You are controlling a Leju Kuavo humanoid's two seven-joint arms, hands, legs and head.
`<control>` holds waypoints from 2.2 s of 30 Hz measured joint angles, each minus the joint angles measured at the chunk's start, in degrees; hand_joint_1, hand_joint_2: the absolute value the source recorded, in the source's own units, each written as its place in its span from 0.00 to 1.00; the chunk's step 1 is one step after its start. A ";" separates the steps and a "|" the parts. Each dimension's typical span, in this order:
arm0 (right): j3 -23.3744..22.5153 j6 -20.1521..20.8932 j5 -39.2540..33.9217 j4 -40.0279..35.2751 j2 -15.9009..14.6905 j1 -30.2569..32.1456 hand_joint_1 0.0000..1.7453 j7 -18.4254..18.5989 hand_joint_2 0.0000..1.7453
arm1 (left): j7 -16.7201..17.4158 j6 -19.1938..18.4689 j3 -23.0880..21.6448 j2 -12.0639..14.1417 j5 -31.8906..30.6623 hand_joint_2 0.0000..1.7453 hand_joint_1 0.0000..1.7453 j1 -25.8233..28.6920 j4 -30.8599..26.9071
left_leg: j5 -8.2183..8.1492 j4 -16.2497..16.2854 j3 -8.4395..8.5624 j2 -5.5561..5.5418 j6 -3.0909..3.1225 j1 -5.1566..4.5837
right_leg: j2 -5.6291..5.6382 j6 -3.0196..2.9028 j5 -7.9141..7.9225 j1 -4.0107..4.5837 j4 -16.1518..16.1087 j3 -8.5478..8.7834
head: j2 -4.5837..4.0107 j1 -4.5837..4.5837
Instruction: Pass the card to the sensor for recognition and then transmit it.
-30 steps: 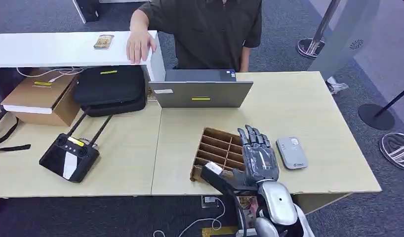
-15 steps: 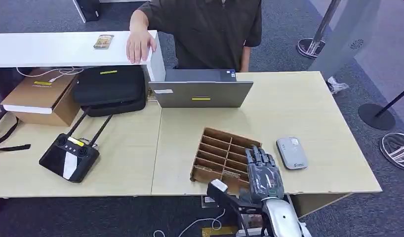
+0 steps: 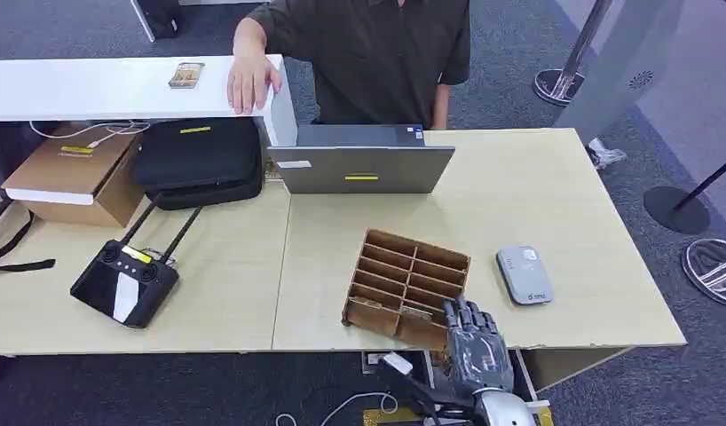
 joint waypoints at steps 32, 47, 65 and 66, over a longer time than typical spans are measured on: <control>1.99 -1.48 3.02 19.04 6.86 -14.77 0.00 -4.35 1.00 | 0.35 -0.11 0.00 -0.85 -1.16 0.00 0.00 -0.60 0.00 | 0.02 0.00 0.04 0.01 -0.01 0.00 | 0.01 -0.02 0.02 0.00 0.03 0.01 | 0.00 -0.02; -1.90 -3.32 6.21 10.86 7.02 -13.98 0.00 -3.97 0.00 | 0.50 -0.24 0.00 -0.24 -1.05 0.00 0.00 -0.22 0.00 | 0.02 0.00 0.04 0.02 -0.01 0.00 | 0.02 -0.02 0.02 0.00 0.02 -0.01 | 0.00 -0.02; -2.60 0.94 6.10 7.15 6.73 -11.62 0.00 -5.00 0.00 | 0.41 -0.52 0.59 -0.07 -0.96 0.00 0.00 -0.03 0.00 | 0.01 0.00 0.02 0.01 -0.01 0.00 | 0.01 -0.02 0.01 0.00 0.02 -0.01 | 0.00 -0.02; -2.49 1.69 5.88 6.53 6.56 -11.25 0.00 -5.03 0.00 | 0.53 -0.50 0.79 -0.04 -0.96 0.00 0.00 -0.02 0.00 | 0.01 0.00 0.02 0.01 -0.01 0.00 | 0.01 -0.02 0.01 0.00 0.02 -0.01 | 0.00 -0.02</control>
